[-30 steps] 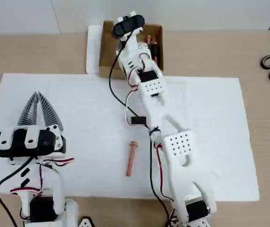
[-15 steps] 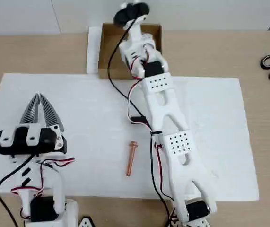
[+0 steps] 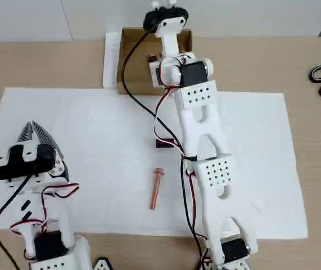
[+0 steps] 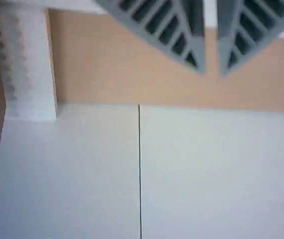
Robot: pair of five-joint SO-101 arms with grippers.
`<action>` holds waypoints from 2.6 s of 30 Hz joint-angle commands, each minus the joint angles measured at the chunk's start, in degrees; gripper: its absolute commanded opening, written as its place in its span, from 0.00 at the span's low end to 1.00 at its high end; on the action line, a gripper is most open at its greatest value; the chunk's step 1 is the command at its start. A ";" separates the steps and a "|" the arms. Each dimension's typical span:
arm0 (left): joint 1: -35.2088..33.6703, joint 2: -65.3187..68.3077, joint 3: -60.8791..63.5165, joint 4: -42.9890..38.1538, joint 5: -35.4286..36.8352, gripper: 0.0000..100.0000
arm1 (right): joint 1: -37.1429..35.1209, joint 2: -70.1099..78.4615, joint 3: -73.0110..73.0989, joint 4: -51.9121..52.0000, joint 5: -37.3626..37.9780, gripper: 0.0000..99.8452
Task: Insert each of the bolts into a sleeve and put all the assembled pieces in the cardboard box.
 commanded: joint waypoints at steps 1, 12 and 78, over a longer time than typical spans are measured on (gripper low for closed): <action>-0.35 -0.62 0.04 0.00 0.18 0.01 | -0.13 -7.08 0.79 3.12 0.62 0.15; -0.35 -0.62 1.19 0.00 -0.09 0.01 | -7.96 -17.19 29.27 3.21 5.27 0.15; -3.34 -0.44 -35.91 21.63 -6.86 0.01 | -9.45 -32.92 58.73 2.68 41.14 0.15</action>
